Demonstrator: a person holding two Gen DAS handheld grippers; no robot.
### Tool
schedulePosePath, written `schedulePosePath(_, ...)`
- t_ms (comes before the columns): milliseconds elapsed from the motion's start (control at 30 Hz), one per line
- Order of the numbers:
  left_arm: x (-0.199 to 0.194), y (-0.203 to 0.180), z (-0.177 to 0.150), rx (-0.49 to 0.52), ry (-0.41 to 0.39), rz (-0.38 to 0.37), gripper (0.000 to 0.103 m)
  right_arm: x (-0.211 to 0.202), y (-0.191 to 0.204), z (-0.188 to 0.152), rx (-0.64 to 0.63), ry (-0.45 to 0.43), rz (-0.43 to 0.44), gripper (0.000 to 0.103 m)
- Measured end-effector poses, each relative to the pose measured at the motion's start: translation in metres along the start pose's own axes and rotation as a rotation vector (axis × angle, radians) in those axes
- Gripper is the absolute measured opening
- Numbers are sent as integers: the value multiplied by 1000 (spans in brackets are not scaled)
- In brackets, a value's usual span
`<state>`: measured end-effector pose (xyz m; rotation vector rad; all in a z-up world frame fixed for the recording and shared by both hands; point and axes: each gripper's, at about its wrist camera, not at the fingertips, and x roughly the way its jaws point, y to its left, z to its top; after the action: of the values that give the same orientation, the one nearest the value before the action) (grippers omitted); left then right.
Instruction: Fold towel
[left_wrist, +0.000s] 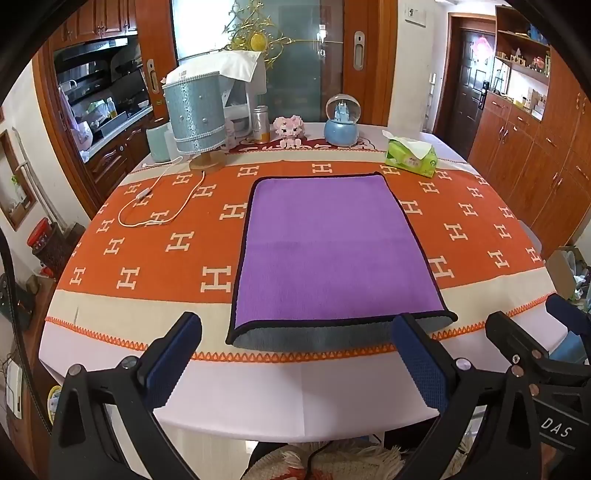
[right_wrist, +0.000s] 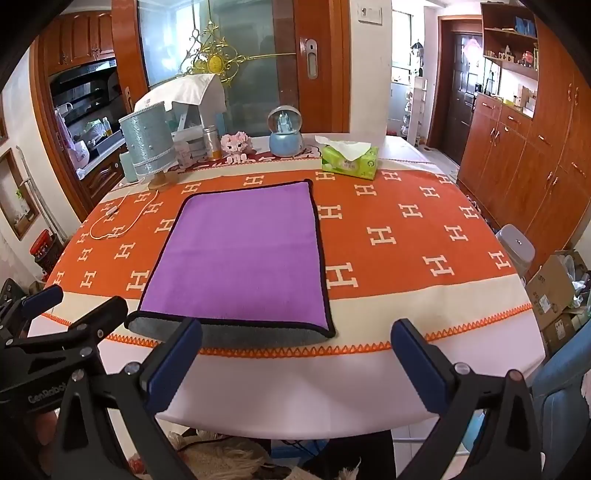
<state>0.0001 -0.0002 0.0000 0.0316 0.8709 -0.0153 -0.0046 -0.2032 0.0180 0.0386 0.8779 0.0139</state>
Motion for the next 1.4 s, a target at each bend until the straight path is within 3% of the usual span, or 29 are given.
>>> schedulePosePath(1400,-2,8,-6,-19,0,-17,102,3,7,-13,-1,16,20,102)
